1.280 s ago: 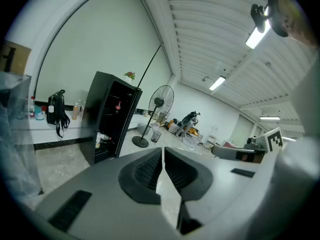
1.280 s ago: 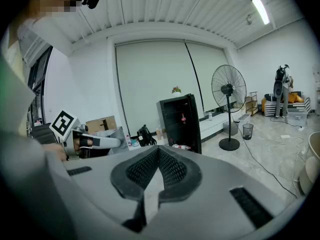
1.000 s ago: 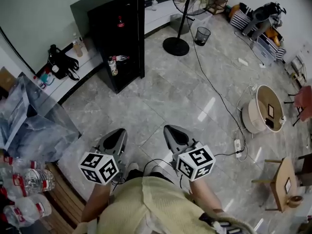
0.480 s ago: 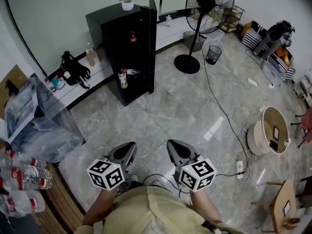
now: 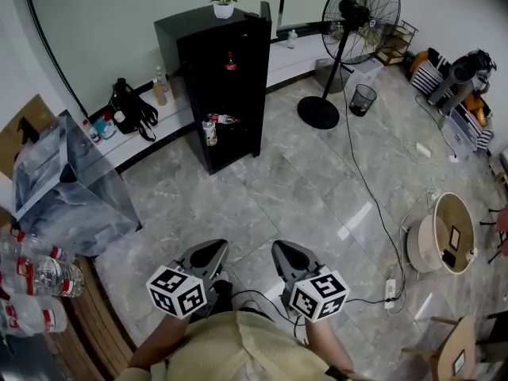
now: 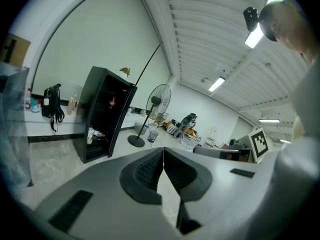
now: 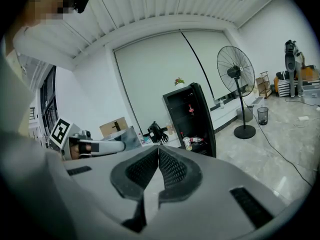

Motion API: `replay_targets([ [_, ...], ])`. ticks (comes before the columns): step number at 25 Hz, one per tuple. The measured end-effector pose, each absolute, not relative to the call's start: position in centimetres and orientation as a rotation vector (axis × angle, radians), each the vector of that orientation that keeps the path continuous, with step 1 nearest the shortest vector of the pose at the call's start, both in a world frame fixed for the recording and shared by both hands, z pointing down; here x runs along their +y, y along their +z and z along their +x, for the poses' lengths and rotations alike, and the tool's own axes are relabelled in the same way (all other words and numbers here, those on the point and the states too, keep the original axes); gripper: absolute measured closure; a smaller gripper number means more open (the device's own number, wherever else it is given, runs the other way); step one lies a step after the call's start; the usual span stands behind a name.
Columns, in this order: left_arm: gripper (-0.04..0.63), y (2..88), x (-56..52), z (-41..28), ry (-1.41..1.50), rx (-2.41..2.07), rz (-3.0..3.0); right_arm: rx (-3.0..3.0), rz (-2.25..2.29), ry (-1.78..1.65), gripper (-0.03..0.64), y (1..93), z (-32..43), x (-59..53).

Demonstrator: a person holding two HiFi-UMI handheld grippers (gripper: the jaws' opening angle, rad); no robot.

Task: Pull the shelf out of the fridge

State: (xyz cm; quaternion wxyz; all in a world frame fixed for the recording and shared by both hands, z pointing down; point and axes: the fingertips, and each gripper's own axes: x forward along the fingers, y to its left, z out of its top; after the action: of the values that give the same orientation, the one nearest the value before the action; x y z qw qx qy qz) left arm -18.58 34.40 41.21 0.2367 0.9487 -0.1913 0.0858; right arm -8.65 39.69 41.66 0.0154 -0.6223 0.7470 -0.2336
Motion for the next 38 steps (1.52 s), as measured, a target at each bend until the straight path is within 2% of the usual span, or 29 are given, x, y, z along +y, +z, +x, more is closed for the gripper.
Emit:
replay_targets([
  [9, 0.580, 43.3, 27.1, -17.6, 0.320, -0.542, 2.602, 2.331, -1.873, -0.815, 0.600, 42.5, -7.9, 32.7],
  [25, 0.578, 42.7, 8.9, -15.7, 0.291, -0.613, 2.606, 2.162, -1.740, -0.892, 0.598, 41.0, -5.6, 14.8],
  [35, 0.578, 43.0, 1.5, -14.6, 0.238, -0.657, 2.589, 2.009, -1.704, -1.023, 0.597, 41.7, -3.2, 7.8],
  [38, 0.578, 43.2, 0.6, -13.6, 0.198, -0.658, 2.572, 2.000, -1.716, -1.032, 0.572, 42.1, -2.2, 6.7],
])
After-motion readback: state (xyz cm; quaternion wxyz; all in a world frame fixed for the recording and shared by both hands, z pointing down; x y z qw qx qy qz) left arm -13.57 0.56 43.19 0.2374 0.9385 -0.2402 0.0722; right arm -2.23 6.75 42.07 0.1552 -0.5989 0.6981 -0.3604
